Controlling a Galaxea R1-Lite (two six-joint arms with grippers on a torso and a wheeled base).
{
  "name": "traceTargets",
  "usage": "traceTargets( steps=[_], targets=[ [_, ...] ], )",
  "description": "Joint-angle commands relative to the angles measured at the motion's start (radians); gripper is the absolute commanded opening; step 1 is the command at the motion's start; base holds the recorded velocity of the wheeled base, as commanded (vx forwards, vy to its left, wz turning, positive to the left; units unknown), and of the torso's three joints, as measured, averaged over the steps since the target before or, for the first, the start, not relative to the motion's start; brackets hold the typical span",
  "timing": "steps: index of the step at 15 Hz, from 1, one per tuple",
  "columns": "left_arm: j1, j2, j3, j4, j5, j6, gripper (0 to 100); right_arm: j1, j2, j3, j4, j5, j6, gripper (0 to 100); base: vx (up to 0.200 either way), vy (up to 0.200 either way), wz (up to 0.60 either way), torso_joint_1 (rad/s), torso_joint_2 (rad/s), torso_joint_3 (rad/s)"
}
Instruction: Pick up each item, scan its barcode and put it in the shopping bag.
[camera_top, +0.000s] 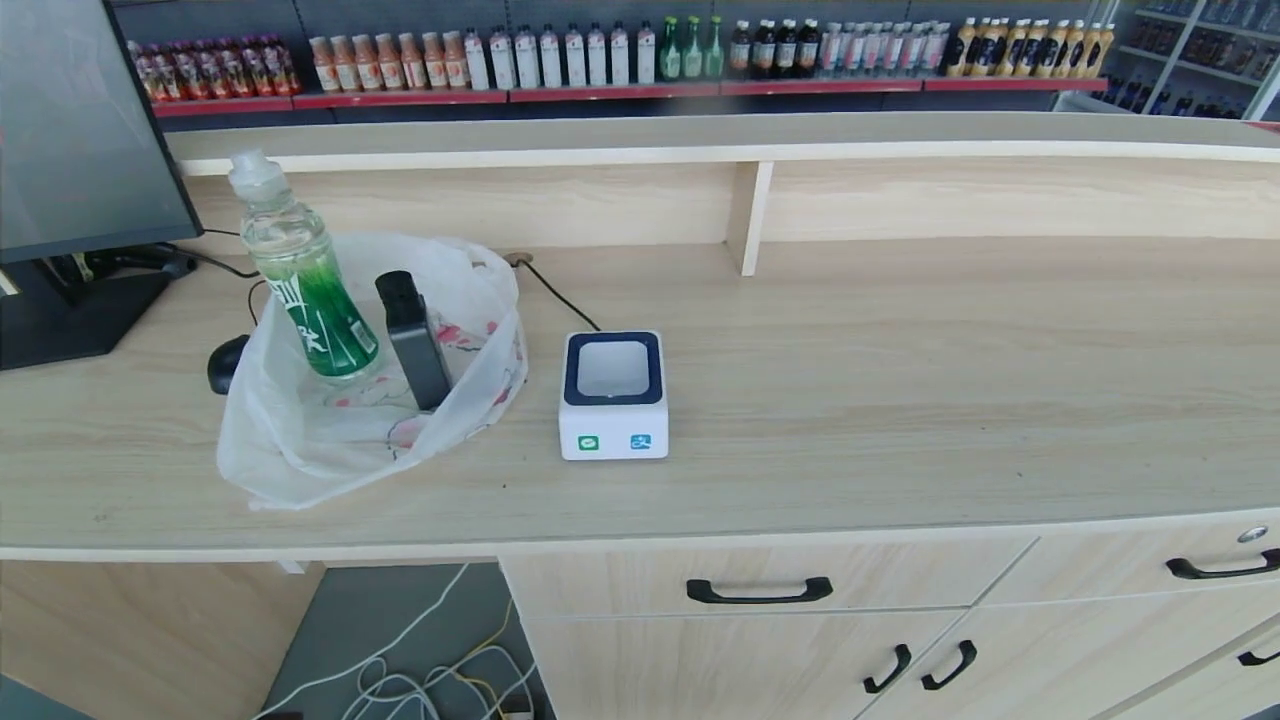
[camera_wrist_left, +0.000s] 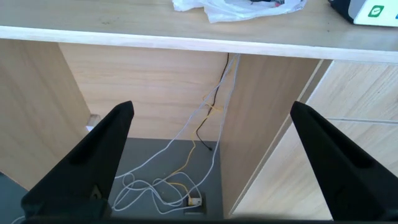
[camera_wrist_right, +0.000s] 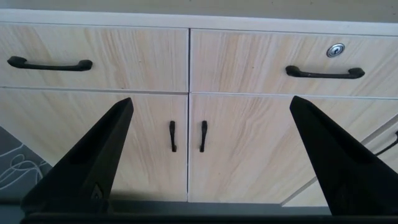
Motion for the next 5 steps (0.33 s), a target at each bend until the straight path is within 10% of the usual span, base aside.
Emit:
traceTargets(
  steps=[1,5],
  targets=[
    [0.001,0.0,0.0,-0.001,0.0,0.0,100,0.0,0.0,0.0,0.0,0.0,0.0,100,0.0,0.0,0.0,0.0,0.0,0.0],
    [0.001,0.0,0.0,-0.001,0.0,0.0,100,0.0,0.0,0.0,0.0,0.0,0.006,100,0.0,0.0,0.0,0.0,0.0,0.0]
  ],
)
